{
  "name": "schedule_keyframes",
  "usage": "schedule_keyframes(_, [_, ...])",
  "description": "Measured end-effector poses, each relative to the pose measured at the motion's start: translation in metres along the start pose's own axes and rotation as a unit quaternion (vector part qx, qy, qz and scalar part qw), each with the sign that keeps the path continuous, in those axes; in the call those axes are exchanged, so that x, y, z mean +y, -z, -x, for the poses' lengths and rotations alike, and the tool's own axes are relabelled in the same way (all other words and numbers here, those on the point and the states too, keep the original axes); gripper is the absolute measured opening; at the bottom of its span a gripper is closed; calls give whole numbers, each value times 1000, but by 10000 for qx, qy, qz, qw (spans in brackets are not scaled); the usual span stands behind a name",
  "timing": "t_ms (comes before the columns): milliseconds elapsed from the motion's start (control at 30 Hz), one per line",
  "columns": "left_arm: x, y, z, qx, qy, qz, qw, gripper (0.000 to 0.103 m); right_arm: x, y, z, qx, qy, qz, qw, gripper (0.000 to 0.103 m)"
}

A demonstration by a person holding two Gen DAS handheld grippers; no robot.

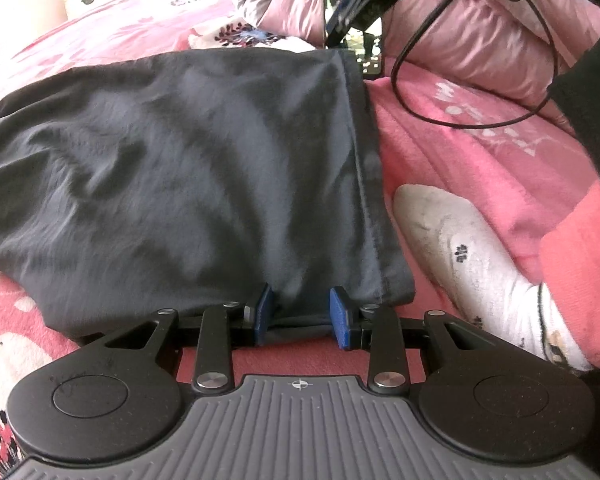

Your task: Fold clothes

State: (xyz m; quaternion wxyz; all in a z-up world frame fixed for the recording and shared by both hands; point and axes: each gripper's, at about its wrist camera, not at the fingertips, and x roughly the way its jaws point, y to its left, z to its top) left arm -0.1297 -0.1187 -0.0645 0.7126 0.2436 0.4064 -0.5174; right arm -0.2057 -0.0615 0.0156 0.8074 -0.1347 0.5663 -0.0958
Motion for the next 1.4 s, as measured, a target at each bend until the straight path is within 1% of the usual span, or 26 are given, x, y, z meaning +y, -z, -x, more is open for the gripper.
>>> schedule_keyframes(33, [1,-1,3,-13,36,18,10000,31,2,-2,7,-142,-101,-19,9998,23])
schedule_keyframes(67, [3,-1,6,-56,88,73,9999,31,5,-4,7,-176,-253,-26,9995,23])
schedule_keyframes(167, [9,-3,10,-138,253,269,9992,32,19,-10,-8,-119,-785,-27,9968,23])
schedule_keyframes(267, [7,0,-3,63,312,342,9989,32,32,-15,-22,-61,-1315,-29,9913,23])
schedule_keyframes(300, [6,2,-7,137,351,364,9986,33,35,-15,-31,93,-1368,15,9906,23])
schedule_keyframes(333, [3,4,-9,128,342,361,9987,35,37,-14,-42,314,-1358,80,9902,23])
schedule_keyframes(367, [1,4,-8,106,338,312,9989,35,37,-14,-45,388,-1360,110,9899,23])
schedule_keyframes(433, [4,3,-1,53,410,388,9984,35,32,-18,-40,319,-1366,81,9901,23])
schedule_keyframes(467, [7,3,4,12,460,471,9978,35,26,-21,-34,209,-1359,11,9905,25])
schedule_keyframes(500, [11,5,10,-59,535,597,9968,35,20,-24,-28,97,-1378,-52,9904,32])
schedule_keyframes(533, [16,7,17,-129,610,723,9954,35,13,-27,-23,-17,-1411,-111,9899,36])
schedule_keyframes(600, [26,14,27,-187,871,1022,9908,35,-4,-35,-20,-164,-1482,-225,9886,43])
schedule_keyframes(633, [32,18,32,-199,1018,1170,9877,35,-13,-40,-22,-183,-1541,-298,9874,45])
schedule_keyframes(667, [36,23,34,-154,1241,1317,9834,36,-22,-45,-25,-190,-1614,-378,9860,50])
schedule_keyframes(700, [38,27,33,-95,1408,1431,9796,37,-31,-50,-27,-196,-1686,-459,9844,53])
schedule_keyframes(767, [40,36,27,82,1647,1626,9728,38,-46,-61,-39,-91,-1902,-622,9797,55])
schedule_keyframes(867, [38,43,17,184,1669,1853,9682,38,-55,-70,-49,79,-2126,-782,9740,63])
schedule_keyframes(933, [40,43,11,99,1697,2124,9623,41,-55,-74,-56,187,-2210,-768,9721,65])
schedule_keyframes(1067, [53,46,2,-76,1794,2771,9439,43,-55,-77,-68,313,-2288,-702,9704,68])
schedule_keyframes(1200, [55,42,-6,-130,1725,2969,9391,43,-52,-75,-79,414,-2345,-761,9683,70])
schedule_keyframes(1267, [56,45,-7,-159,1785,3049,9354,44,-51,-75,-85,485,-2346,-750,9680,70])
schedule_keyframes(1333, [56,47,-8,-192,1846,3179,9298,45,-50,-76,-91,559,-2344,-739,9677,70])
schedule_keyframes(1400, [58,48,-7,-221,1909,3287,9247,45,-53,-77,-94,537,-2372,-840,9663,70])
